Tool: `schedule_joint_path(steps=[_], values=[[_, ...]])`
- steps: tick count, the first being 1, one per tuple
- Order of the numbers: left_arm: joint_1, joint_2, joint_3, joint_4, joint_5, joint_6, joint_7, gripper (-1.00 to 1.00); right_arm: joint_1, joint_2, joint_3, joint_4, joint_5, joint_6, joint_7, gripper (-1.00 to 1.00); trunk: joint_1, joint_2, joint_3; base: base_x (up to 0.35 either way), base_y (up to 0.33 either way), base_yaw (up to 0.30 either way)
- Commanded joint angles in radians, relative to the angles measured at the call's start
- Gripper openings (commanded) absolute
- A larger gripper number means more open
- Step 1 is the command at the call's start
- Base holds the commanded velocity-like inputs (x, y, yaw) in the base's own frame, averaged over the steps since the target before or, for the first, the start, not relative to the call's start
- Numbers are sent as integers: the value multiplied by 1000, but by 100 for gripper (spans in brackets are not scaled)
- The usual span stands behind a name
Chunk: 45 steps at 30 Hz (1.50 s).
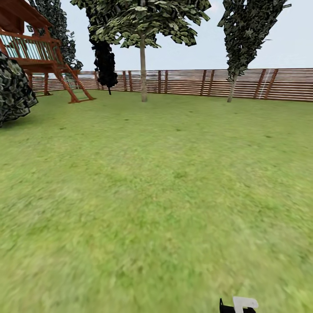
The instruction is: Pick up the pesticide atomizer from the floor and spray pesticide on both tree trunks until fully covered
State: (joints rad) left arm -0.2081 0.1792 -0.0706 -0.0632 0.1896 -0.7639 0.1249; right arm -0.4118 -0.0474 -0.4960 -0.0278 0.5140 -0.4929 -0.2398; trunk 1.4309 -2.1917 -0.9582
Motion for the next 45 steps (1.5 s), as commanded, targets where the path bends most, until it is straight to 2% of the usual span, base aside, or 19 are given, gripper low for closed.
schedule_joint_path(steps=[1,45], values=[[0,0,-8,0,5,-2,5,-100,-1,0,-6,2,11,-3,-6,100,0,0,-1,340,0,0],[1,0,-8,2,5,-2,5,-100,-1,0,-6,2,11,-3,-6,100,0,0,-1,340,0,0]])
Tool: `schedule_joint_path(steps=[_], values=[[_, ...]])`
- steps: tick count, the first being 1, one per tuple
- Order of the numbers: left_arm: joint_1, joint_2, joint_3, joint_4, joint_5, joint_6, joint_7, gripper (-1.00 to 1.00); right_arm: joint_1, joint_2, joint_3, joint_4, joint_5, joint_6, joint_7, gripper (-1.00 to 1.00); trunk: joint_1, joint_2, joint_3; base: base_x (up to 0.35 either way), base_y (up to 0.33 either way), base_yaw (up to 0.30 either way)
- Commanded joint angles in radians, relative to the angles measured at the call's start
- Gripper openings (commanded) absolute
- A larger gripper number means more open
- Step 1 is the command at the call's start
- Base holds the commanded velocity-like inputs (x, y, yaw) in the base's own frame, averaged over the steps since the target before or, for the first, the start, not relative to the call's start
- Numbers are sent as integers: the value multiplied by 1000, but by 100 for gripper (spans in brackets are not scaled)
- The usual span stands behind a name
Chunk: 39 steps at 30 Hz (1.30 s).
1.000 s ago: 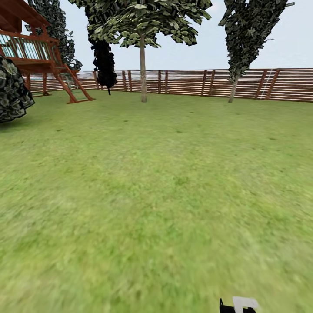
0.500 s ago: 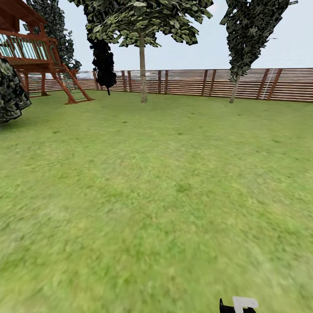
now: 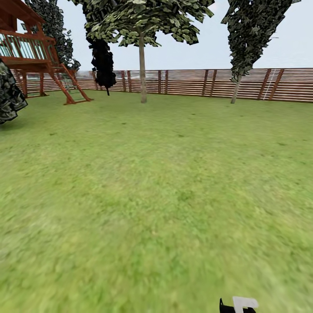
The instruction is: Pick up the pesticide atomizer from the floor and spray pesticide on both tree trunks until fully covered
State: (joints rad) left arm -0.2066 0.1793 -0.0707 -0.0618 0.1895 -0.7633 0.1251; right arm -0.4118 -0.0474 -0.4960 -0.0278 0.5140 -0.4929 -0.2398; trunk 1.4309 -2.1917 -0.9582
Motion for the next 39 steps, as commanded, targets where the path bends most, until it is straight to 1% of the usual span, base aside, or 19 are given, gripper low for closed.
schedule_joint_path(steps=[1,39], values=[[0,0,-8,0,5,-3,5,-100,-1,0,-6,2,11,-3,-6,100,0,0,-1,340,0,0],[0,1,-8,0,6,-3,5,-100,-1,0,-6,2,11,-3,-6,100,0,0,-1,340,0,0]])
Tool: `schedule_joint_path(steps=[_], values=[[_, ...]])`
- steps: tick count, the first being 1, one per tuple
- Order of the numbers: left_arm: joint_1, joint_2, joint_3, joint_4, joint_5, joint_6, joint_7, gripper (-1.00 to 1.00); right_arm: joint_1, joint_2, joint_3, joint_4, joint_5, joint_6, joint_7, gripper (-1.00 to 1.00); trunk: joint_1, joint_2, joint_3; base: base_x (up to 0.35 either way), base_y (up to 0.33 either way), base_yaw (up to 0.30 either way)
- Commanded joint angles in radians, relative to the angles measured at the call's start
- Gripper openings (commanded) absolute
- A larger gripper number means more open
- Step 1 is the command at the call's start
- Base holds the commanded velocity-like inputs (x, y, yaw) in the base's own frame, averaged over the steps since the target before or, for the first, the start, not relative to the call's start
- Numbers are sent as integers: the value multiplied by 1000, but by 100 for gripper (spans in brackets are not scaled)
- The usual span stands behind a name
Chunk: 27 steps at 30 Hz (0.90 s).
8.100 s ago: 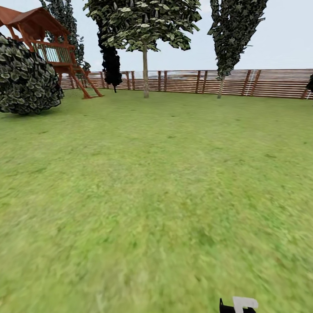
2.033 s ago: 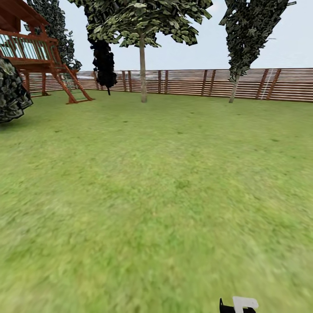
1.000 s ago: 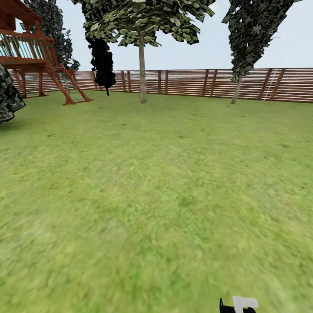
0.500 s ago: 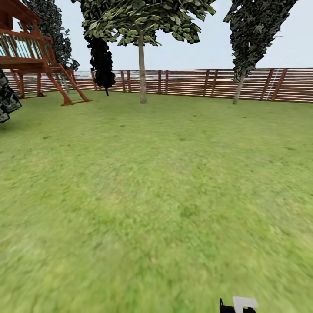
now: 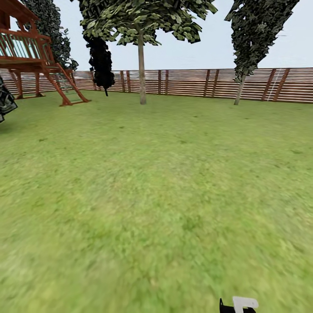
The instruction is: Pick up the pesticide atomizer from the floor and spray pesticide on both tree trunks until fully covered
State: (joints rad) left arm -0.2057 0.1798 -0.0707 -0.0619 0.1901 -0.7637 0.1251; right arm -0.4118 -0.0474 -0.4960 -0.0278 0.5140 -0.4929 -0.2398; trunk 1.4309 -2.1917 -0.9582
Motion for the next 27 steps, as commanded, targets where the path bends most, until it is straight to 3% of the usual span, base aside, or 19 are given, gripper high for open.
schedule_joint_path(steps=[1,27], values=[[0,0,-8,0,5,-2,5,-100,-1,0,-6,2,11,-3,-6,100,0,0,-1,340,0,0],[0,1,-8,0,5,-2,5,-100,-1,0,-6,2,11,-3,-6,100,0,0,-1,340,0,0]])
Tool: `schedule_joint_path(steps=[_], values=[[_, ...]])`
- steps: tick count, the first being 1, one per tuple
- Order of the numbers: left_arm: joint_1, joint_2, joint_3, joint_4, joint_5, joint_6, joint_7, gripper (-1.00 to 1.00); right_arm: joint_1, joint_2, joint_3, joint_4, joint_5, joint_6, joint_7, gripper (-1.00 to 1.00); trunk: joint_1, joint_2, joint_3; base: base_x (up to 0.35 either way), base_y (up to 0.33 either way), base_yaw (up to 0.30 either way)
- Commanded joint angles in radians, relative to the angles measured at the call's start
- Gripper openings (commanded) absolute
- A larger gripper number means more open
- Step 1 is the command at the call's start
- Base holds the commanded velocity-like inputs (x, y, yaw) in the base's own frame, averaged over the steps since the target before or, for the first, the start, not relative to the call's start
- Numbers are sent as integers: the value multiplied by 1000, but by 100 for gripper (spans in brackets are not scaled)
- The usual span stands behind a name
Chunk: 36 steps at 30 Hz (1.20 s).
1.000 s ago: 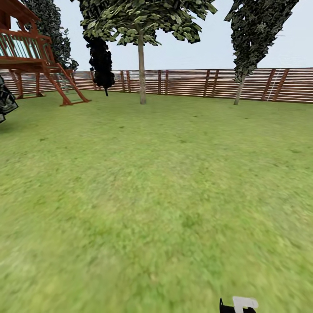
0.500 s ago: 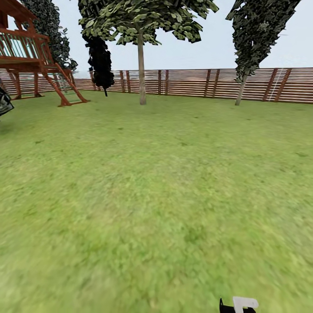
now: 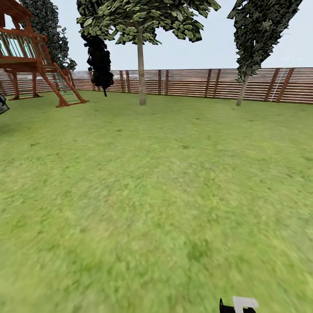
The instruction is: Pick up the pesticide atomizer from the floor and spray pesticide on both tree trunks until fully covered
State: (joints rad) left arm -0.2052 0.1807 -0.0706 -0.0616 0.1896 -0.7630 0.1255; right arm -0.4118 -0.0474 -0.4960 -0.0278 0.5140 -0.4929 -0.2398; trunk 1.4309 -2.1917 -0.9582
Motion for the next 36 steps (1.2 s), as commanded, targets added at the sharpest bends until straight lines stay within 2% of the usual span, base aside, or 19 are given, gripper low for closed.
schedule_joint_path(steps=[1,36], values=[[0,0,-8,0,5,-2,5,-100,-1,0,-6,2,11,-3,-6,100,0,0,-1,340,0,0],[-1,0,-8,0,5,-2,5,-100,-1,0,-6,2,11,-3,-6,100,0,0,-1,340,0,0]])
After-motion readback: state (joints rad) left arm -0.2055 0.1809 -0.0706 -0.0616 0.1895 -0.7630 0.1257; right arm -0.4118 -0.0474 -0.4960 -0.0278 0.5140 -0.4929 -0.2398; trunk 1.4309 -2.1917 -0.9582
